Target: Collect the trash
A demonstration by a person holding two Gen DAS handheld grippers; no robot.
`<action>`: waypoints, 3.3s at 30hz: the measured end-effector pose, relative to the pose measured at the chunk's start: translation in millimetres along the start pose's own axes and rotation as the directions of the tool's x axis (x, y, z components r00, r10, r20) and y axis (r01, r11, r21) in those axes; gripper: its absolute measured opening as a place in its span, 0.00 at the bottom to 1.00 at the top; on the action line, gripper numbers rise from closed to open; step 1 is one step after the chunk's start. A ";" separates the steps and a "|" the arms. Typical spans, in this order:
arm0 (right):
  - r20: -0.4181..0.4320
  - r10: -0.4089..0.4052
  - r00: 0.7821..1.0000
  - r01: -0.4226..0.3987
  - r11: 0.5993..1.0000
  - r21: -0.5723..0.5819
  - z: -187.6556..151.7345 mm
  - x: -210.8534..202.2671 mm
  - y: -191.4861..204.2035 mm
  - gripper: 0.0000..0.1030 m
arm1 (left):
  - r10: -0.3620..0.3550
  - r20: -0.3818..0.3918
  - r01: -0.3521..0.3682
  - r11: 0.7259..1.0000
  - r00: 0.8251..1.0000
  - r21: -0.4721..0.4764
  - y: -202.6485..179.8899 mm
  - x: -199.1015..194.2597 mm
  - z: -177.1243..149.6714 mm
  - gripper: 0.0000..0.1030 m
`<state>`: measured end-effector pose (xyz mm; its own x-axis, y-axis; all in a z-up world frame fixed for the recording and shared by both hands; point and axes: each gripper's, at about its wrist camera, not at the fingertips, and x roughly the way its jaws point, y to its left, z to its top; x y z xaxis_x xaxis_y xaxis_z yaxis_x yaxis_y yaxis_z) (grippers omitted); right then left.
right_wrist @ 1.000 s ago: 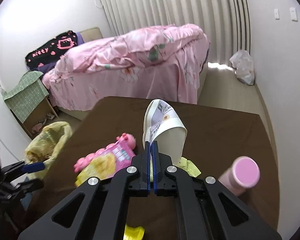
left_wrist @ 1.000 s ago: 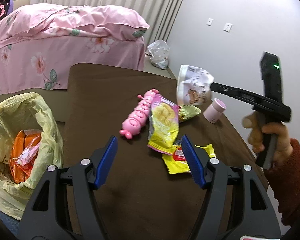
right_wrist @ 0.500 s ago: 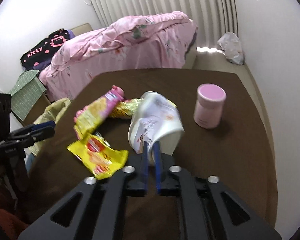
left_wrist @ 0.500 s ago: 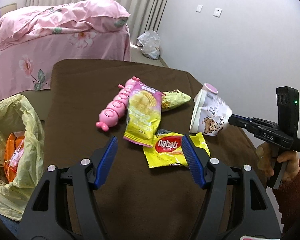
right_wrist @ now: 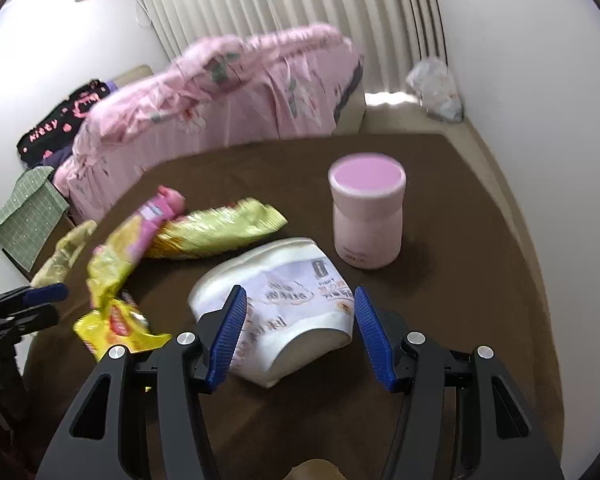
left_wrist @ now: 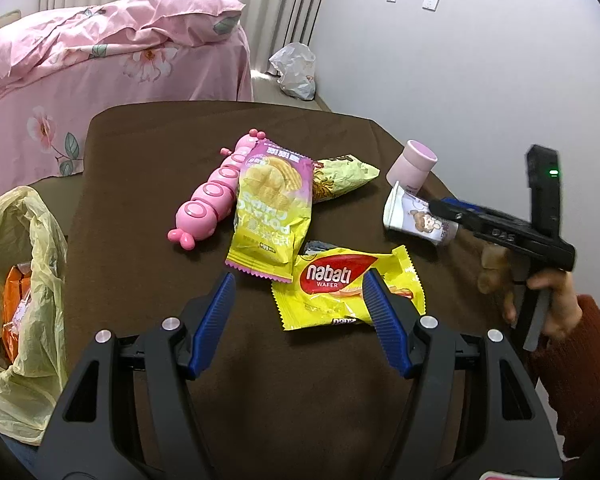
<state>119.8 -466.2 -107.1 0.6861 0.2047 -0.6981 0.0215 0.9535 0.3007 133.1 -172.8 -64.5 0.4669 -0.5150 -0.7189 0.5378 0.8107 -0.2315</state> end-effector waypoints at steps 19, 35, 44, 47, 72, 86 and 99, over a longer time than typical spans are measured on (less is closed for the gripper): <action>-0.087 0.062 0.994 -0.064 0.998 -0.023 -49.4 -16.1 37.8 0.56 | -0.003 -0.039 0.001 0.998 0.999 -0.066 20.0 38.6 36.3 0.68; -0.058 0.015 0.998 -0.023 0.991 -0.135 -72.7 -61.6 59.0 0.57 | -0.004 -0.040 -0.003 0.981 0.999 -0.193 30.8 27.6 25.4 0.07; 0.070 0.017 0.997 -0.017 1.000 -0.002 -43.5 -78.8 19.7 0.57 | 0.016 0.065 -0.005 0.988 0.998 -0.156 22.6 -12.5 18.3 0.07; 0.022 0.047 0.999 -0.049 0.996 0.068 -36.9 -54.5 3.7 0.57 | 0.015 0.062 -0.006 0.990 0.998 -0.138 20.5 -16.9 16.5 0.07; 0.158 0.024 0.987 0.007 0.982 -0.189 -11.7 -107.5 94.8 0.39 | 0.040 0.176 -0.014 0.989 0.983 -0.147 36.8 -73.1 7.3 0.07; 0.157 0.129 0.979 -0.063 0.927 -0.369 23.0 -88.7 219.9 0.39 | 0.242 0.254 -0.166 0.943 0.936 -0.287 117.3 -151.4 -24.0 0.07; 0.074 0.198 0.977 -0.135 0.853 -0.505 33.1 -41.9 315.1 0.39 | 0.414 0.194 -0.295 0.844 0.889 -0.449 181.6 -174.9 -56.8 0.07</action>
<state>121.9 -181.7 38.4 0.7284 0.3724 -0.5751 -0.4412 0.8972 0.0222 109.3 80.3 -18.0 0.7740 -0.1763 -0.6081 0.0008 0.9607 -0.2775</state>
